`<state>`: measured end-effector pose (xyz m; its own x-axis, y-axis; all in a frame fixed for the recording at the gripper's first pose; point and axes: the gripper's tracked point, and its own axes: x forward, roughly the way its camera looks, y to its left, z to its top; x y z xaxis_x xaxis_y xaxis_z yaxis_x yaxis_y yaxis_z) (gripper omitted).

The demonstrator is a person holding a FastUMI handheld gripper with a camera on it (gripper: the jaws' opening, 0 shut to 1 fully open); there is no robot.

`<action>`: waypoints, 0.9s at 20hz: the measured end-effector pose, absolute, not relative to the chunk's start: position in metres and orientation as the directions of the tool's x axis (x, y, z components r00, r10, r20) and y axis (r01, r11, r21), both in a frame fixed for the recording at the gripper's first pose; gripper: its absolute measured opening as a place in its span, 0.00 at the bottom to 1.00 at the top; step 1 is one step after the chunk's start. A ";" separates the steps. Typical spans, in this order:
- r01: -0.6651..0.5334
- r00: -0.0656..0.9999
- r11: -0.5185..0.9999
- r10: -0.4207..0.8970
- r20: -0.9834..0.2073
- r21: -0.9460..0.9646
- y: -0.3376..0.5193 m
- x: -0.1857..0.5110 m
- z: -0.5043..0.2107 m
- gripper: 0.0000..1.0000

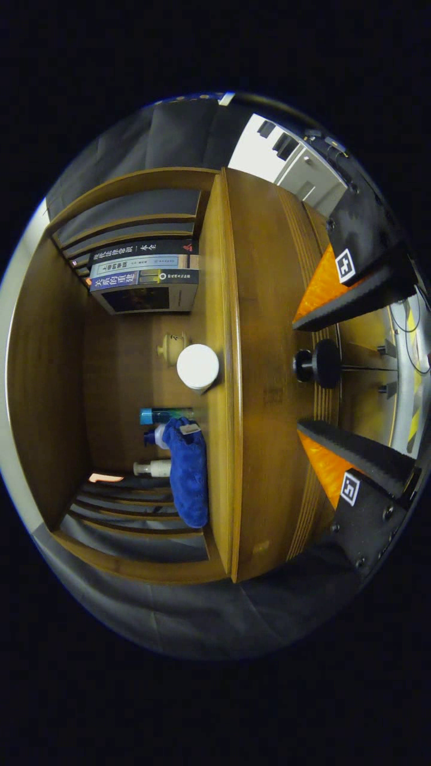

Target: Pull open the drawer, take out the items inside it, and place them on the countertop above the cabinet.

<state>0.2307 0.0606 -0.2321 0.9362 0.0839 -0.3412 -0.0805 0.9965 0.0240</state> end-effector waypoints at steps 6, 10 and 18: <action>-0.120 0.972 0.993 0.119 -0.203 0.005 0.033 0.186 -0.104 0.98; -0.143 0.982 0.989 0.145 -0.122 0.029 0.027 0.156 -0.033 0.98; -0.088 0.996 0.996 0.088 0.014 0.023 -0.009 0.111 0.062 0.98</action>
